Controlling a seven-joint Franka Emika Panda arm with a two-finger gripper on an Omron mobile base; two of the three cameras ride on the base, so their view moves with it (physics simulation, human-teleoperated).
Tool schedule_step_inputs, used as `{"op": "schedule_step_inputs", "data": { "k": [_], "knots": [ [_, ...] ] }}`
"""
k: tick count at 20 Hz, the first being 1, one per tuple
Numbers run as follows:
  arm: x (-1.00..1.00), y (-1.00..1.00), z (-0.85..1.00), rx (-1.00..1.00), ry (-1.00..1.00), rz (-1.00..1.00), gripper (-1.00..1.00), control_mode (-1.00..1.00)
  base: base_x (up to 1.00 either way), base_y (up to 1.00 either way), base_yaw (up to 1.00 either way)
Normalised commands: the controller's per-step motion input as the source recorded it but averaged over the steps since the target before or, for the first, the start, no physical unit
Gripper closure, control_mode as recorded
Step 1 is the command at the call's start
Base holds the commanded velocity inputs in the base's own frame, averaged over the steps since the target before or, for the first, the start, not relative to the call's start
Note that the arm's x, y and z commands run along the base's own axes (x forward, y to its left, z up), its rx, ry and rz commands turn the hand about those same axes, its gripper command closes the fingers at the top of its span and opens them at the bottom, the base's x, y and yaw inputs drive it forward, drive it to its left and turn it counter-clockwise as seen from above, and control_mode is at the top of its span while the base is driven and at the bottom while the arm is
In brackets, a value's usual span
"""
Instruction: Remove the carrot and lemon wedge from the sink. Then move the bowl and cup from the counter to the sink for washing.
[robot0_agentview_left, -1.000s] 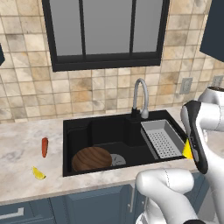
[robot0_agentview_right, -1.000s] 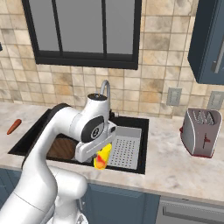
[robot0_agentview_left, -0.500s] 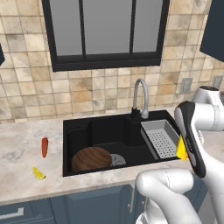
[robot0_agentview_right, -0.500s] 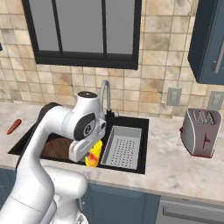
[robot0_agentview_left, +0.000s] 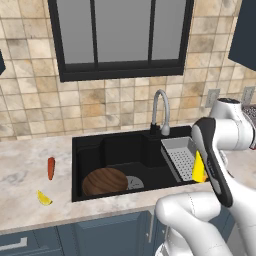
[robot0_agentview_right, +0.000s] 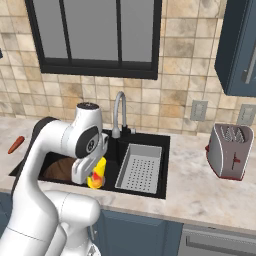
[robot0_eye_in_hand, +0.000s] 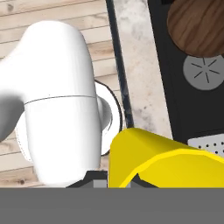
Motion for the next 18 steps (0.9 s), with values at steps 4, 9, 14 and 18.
{"op": "schedule_step_inputs", "data": {
  "k": [4,9,14,18],
  "knots": [
    [-0.03,0.24,0.03,0.00,0.00,0.12,1.00,-1.00,0.00,0.00,0.00],
    [-0.06,0.21,0.03,0.00,0.00,0.09,1.00,-1.00,0.00,0.00,0.00],
    [-0.01,0.25,0.03,0.00,0.00,0.09,1.00,-1.00,0.00,0.00,0.00],
    [0.00,0.22,0.05,0.00,0.00,0.09,1.00,-1.00,0.00,0.00,0.00]
  ]
}}
